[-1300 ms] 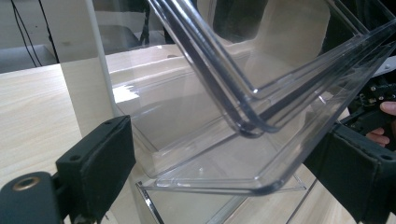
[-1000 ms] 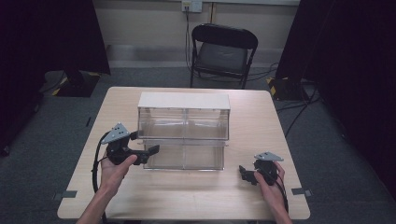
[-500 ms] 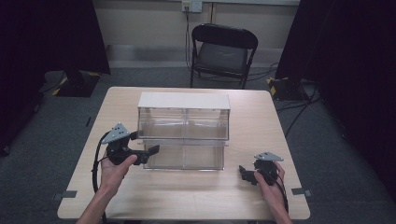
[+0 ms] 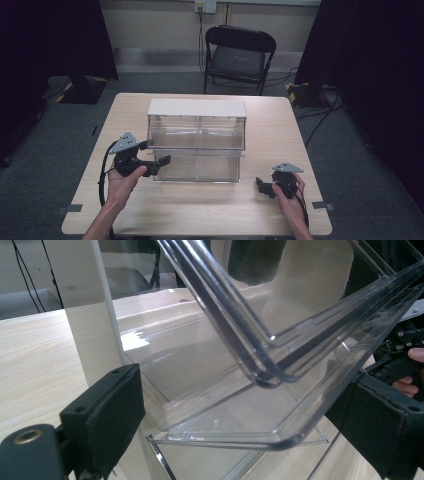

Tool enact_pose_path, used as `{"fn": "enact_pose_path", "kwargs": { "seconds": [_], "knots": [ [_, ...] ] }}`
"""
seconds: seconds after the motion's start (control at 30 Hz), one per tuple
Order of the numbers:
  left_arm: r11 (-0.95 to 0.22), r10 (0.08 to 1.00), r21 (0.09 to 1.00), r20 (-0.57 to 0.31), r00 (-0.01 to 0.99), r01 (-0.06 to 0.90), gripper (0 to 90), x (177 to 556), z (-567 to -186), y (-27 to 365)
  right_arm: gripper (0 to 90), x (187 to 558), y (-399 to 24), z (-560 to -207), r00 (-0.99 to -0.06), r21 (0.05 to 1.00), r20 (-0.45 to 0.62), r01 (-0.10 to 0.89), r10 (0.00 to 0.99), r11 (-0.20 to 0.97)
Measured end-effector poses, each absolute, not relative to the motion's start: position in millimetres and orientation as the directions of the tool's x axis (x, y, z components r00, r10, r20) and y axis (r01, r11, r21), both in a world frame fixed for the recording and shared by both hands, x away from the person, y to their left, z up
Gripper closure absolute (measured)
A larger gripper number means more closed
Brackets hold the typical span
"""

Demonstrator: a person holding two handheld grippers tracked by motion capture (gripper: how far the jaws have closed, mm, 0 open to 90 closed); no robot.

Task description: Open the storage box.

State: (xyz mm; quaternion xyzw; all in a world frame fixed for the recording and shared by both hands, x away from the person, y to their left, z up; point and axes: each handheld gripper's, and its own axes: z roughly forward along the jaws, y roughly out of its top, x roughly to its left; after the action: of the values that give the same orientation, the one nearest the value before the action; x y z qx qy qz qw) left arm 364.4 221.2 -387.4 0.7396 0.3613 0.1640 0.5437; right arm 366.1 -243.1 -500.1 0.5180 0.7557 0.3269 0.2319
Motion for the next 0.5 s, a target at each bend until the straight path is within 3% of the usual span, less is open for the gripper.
{"fn": "enact_pose_path", "kwargs": {
  "seconds": [0.5],
  "knots": [
    [-0.148,0.715,0.924,-0.147,0.684,0.354,9.2,364.0,-387.8,221.0,12.4,366.1,-243.1,-500.1,-0.356,0.734,-0.012,0.631,0.935,0.250]
  ]
}}
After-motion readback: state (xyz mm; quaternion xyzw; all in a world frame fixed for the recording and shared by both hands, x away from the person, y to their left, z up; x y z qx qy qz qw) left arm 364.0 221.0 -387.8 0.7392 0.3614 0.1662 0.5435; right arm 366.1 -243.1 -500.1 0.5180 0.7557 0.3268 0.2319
